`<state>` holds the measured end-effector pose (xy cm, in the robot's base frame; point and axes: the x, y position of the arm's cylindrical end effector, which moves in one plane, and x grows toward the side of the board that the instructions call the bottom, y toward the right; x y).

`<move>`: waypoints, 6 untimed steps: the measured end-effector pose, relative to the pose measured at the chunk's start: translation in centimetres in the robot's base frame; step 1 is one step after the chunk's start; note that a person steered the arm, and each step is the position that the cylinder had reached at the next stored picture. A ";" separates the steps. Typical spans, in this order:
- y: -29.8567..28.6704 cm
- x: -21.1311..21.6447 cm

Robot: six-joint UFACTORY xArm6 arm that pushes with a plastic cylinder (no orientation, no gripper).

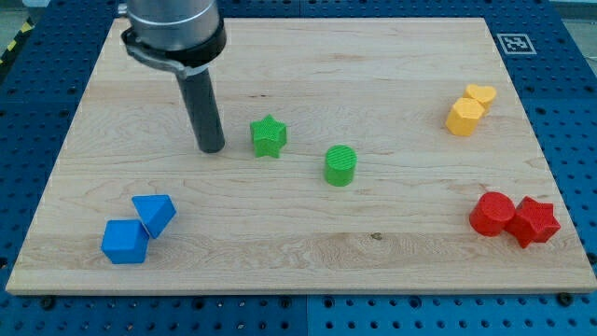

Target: Push the green circle closer to the green star

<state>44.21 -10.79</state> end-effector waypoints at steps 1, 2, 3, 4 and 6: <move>3.0 -0.5; 5.9 -0.6; 7.4 -0.8; 5.8 0.0; 4.0 8.2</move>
<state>52.37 -6.76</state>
